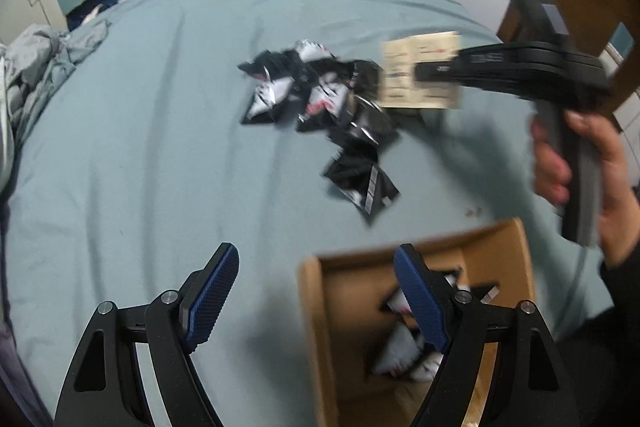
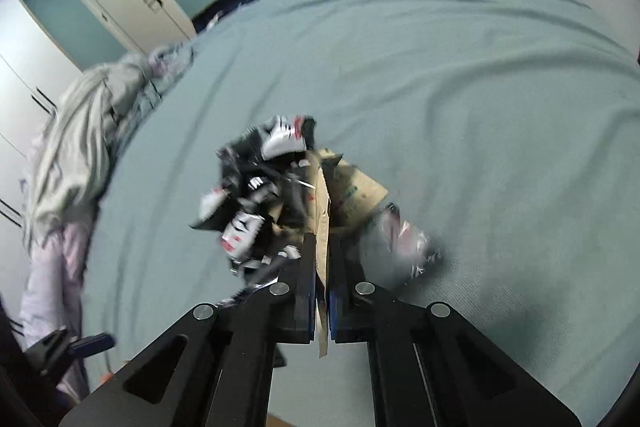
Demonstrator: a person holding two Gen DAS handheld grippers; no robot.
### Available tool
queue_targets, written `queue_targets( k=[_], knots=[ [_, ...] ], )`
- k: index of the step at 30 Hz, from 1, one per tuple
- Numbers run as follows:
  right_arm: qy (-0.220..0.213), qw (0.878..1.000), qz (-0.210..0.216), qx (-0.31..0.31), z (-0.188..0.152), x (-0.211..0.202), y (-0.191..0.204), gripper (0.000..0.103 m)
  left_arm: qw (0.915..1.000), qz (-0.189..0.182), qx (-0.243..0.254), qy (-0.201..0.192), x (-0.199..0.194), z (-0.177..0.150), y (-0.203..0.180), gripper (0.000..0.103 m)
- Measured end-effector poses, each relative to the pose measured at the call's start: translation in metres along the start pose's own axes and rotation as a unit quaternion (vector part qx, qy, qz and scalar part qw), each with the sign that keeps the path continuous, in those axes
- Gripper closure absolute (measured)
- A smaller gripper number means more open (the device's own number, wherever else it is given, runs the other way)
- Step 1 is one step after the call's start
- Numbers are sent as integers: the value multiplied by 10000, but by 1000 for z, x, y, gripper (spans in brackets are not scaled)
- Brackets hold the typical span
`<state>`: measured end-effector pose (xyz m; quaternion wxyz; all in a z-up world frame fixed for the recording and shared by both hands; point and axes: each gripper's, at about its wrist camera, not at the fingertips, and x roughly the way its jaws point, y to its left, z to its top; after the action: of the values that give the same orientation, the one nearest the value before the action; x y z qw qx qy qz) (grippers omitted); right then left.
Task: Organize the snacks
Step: 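Carry the tan sachet with the right gripper and drop it into the box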
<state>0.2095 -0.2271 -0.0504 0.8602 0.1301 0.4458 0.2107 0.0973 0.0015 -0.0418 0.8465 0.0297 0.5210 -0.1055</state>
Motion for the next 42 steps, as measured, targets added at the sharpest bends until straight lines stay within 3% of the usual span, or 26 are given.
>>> queue_targets(
  k=[5, 8, 14, 17, 20, 25, 26, 28, 29, 33, 35, 42],
  knots=[
    [-427, 9984, 170, 328, -11, -44, -3, 101, 10000, -27, -70, 29, 14, 33, 9, 21],
    [-604, 9972, 112, 416, -34, -73, -2, 101, 9989, -271, -130, 365, 36, 48, 7, 21],
    [-1023, 9940, -62, 370, -100, -129, 14, 101, 9906, -719, -355, 1110, 84, 54, -14, 21],
    [-1281, 9909, -297, 297, -144, -155, 27, 101, 9881, -843, -413, 1218, 97, 57, -21, 21],
    [-1421, 9883, -443, 335, -182, -177, 39, 101, 9866, -718, -475, 1387, 112, 58, -23, 21],
    [-1657, 9847, -282, 464, -216, -197, 54, 101, 9830, -607, -609, 1622, 131, 64, -28, 25],
    [-1704, 9841, -294, 400, -217, -196, 57, 101, 9834, -532, -602, 1624, 133, 66, -28, 36],
    [-1714, 9840, -395, 273, -217, -192, 60, 101, 9855, -315, -583, 1560, 133, 69, -30, 56],
    [-1658, 9850, -393, 270, -217, -189, 59, 101, 9864, -278, -609, 1498, 131, 70, -30, 71],
    [-1379, 9888, -498, 267, -210, -178, 51, 101, 9882, -440, -744, 1266, 105, 63, -27, 75],
    [-1324, 9896, -477, 289, -202, -177, 50, 101, 9930, -297, -632, 957, 79, 58, -28, 75],
    [-1364, 9900, -219, 297, -196, -184, 45, 101, 9995, -61, 307, -7, -31, 21, -52, 75]
  ],
)
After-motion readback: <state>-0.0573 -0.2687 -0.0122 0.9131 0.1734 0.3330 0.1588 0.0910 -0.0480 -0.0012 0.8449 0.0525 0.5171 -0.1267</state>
